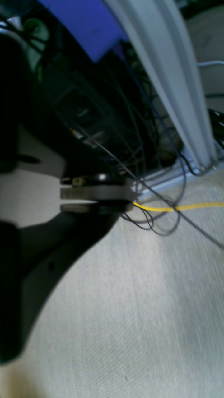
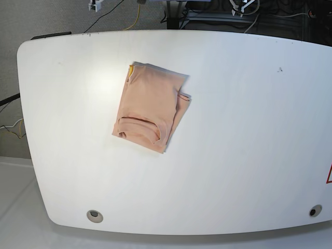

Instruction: Fold the T-shirt properly

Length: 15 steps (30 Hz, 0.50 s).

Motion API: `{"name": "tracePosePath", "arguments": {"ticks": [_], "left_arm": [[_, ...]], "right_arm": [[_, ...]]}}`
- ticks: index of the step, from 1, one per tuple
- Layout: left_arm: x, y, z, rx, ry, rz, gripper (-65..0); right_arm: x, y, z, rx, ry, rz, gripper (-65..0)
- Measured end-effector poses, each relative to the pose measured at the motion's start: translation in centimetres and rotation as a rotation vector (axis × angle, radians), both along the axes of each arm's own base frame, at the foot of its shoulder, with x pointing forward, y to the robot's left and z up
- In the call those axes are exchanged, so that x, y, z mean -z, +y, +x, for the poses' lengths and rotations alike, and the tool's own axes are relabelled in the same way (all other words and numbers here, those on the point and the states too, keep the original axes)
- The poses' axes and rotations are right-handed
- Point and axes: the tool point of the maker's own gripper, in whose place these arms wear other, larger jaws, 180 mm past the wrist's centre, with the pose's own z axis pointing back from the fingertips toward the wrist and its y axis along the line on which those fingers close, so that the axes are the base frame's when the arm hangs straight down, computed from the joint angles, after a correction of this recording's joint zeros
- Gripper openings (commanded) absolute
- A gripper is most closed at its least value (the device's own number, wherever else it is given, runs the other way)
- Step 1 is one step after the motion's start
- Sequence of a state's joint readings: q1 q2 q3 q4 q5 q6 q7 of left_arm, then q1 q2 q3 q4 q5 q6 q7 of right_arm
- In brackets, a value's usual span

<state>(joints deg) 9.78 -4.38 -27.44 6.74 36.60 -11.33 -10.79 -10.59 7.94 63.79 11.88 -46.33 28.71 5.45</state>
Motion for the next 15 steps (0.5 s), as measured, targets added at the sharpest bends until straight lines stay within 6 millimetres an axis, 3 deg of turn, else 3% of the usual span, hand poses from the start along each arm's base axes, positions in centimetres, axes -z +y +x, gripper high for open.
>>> {"name": "tracePosePath", "arguments": {"ticks": [5,15], "left_arm": [[0.3,-1.6,1.0,0.057,-0.034,-0.002,-63.3],[0.5,-1.2,5.5,0.115,-0.122,0.083,-63.2]], "right_arm": [[0.5,1.9,0.7,-0.048,0.013,0.028,-65.0],[1.1,5.7,2.9,-0.16,-0.004,0.058,-65.0]]}}
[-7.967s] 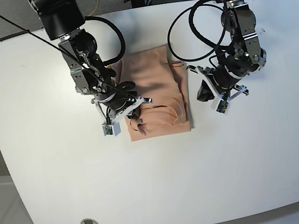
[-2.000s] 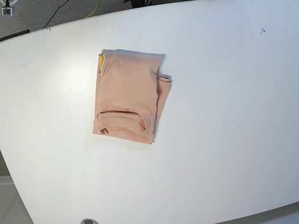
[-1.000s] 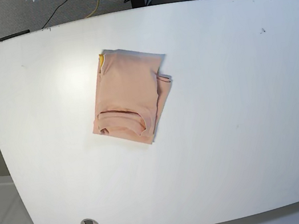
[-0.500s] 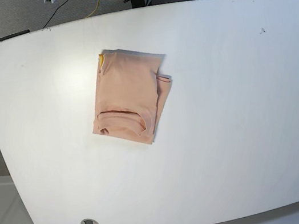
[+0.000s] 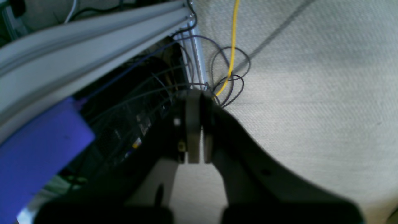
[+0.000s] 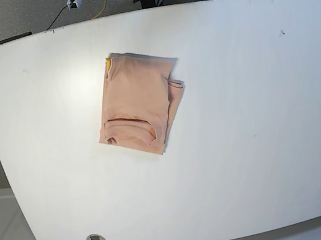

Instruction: Fold the T-shirt properly

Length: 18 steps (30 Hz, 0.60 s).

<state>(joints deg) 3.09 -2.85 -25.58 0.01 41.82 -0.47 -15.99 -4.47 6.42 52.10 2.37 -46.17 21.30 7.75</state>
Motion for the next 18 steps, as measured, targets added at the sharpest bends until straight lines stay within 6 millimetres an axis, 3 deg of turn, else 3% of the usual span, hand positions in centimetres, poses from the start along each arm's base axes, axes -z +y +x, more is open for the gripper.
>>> {"name": "tracePosePath", "arguments": {"ticks": [4,7,12,18], "left_arm": [[0.0,-0.7,2.2,0.008,-0.031,-0.002,-63.2],[0.1,-1.9,2.8,0.007,-0.019,-0.015,-63.2],[0.1,-2.8,2.9,0.007,-0.013,-0.027,-63.2],[0.2,-2.2,2.5,0.005,-0.002,-0.016,-63.1]], "right_arm": [[0.3,1.5,0.3,-0.063,0.007,-0.018,-65.0],[0.4,2.3,0.4,-0.087,0.005,-0.024,-65.0],[0.5,3.1,0.9,-0.091,0.001,-0.03,-65.0],[0.5,3.1,1.2,-0.091,-0.005,-0.039,-65.0]]}}
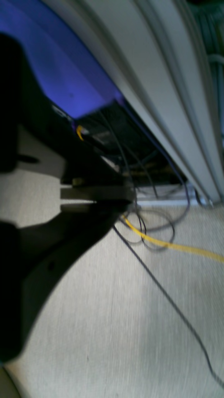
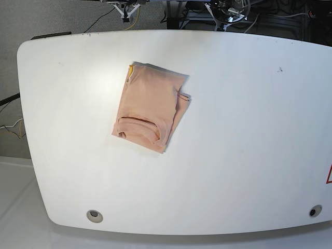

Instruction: Fold the T-shirt properly

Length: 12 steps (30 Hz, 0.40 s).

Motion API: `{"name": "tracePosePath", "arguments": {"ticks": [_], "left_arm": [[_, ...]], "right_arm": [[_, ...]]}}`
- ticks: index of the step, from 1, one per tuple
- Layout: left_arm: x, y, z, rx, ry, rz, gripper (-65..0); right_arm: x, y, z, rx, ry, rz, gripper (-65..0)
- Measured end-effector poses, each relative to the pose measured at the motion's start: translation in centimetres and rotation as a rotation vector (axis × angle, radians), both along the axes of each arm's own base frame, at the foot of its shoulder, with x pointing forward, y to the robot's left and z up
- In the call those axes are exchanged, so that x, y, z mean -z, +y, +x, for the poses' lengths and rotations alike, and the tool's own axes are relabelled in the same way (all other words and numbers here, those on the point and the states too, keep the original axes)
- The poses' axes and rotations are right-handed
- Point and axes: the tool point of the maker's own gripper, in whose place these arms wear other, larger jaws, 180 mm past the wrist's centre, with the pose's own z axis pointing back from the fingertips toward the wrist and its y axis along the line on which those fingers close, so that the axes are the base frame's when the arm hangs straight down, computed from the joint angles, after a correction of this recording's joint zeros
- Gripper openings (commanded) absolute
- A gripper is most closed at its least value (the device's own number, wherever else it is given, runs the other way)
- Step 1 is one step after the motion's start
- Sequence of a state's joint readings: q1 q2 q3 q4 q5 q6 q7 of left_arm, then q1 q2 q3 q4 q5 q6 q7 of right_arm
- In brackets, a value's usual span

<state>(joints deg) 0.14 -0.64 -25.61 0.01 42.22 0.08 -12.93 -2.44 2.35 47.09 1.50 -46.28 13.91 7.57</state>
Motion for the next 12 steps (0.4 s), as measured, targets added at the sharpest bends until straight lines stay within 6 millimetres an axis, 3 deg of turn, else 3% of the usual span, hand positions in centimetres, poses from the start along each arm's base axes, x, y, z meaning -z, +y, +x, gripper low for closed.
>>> {"name": "tracePosePath", "arguments": {"ticks": [12], "left_arm": [[-0.01,0.07,0.2,0.0,-0.004,0.003,-63.1]], "right_arm": [[0.11,-0.1,-0.24,-0.002,0.006,-0.03,-65.0]]}}
